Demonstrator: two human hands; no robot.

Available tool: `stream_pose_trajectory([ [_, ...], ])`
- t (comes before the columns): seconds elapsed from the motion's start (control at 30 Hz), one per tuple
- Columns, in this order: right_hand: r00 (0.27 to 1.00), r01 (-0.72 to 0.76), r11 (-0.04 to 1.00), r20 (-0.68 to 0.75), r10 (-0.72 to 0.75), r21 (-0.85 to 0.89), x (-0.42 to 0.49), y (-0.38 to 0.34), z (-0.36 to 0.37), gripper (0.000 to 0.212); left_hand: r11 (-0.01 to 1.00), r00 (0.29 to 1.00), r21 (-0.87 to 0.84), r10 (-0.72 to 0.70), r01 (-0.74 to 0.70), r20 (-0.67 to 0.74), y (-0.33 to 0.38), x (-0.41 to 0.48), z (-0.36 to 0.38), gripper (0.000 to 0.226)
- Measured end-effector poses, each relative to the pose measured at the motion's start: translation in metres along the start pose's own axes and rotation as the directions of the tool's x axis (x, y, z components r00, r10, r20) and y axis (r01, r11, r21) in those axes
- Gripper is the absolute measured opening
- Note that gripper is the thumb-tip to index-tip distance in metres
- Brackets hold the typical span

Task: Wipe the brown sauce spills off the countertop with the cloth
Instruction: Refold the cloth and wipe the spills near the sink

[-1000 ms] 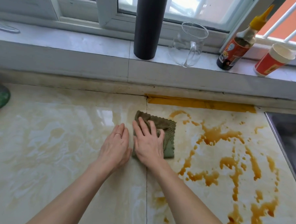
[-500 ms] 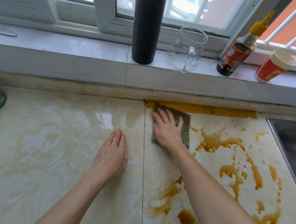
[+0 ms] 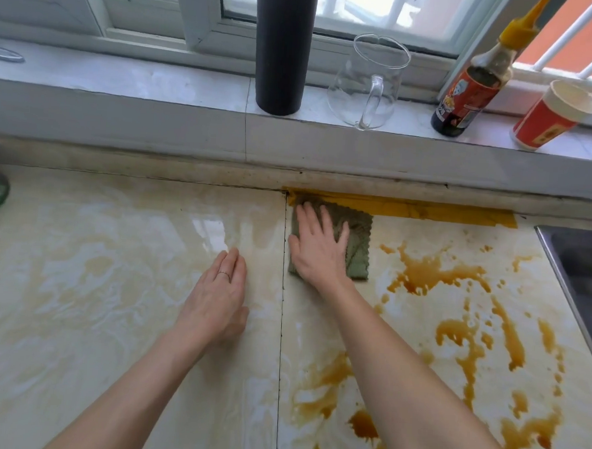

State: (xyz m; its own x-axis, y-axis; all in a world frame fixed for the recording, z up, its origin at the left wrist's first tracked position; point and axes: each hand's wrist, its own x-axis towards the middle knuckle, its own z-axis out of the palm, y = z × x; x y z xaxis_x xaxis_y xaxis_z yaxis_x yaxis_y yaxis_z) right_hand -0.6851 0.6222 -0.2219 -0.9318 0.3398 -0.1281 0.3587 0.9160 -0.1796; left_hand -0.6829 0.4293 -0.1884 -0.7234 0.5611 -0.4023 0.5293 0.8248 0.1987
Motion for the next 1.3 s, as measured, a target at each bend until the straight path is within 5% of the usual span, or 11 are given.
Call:
stream_pose_trajectory([
  [0.1, 0.994, 0.108, 0.993, -0.01, -0.109, -0.053, -0.014, 0.023, 0.002, 0.057, 1.0, 1.0, -0.025, -0.003, 0.002, -0.006, 0.0, -0.001, -0.001, 0.081],
  [0.23, 0.988, -0.136, 0.991, -0.07, 0.136, -0.008, -0.028, 0.019, 0.007, 0.058, 0.999, 1.0, -0.041, 0.004, -0.004, 0.011, -0.002, 0.001, -0.002, 0.084],
  [0.43, 0.986, 0.165, 0.985, -0.007, -0.165, -0.043, -0.08, 0.001, 0.019, 0.06, 0.998, 1.0, -0.063, 0.011, -0.01, 0.011, -0.001, 0.001, -0.003, 0.086],
  [0.63, 0.992, -0.127, 0.992, 0.009, 0.126, 0.008, -0.084, -0.005, 0.021, 0.059, 0.997, 1.0, -0.077, -0.002, 0.003, 0.007, -0.001, 0.002, -0.001, 0.086],
  [0.8, 0.992, 0.11, 0.993, 0.048, -0.112, 0.044, -0.118, -0.014, 0.024, 0.064, 0.995, 1.0, -0.099, -0.012, 0.013, 0.016, -0.002, 0.002, 0.0, 0.09],
  [1.0, 0.977, -0.208, 0.961, 0.089, 0.194, 0.185, -0.106, -0.014, 0.018, 0.059, 0.994, 1.0, -0.11, -0.024, 0.024, 0.008, 0.0, 0.001, -0.004, 0.088],
  [1.2, 0.985, 0.157, 0.982, 0.063, -0.164, 0.103, -0.155, -0.022, 0.028, 0.06, 0.986, 0.994, -0.164, -0.002, -0.016, -0.109, 0.004, -0.024, -0.001, 0.082],
  [1.3, 0.998, 0.059, 0.997, 0.024, -0.06, 0.04, -0.15, 0.009, 0.025, 0.059, 0.979, 0.991, -0.205, -0.016, -0.012, -0.134, 0.006, -0.049, 0.013, 0.078],
])
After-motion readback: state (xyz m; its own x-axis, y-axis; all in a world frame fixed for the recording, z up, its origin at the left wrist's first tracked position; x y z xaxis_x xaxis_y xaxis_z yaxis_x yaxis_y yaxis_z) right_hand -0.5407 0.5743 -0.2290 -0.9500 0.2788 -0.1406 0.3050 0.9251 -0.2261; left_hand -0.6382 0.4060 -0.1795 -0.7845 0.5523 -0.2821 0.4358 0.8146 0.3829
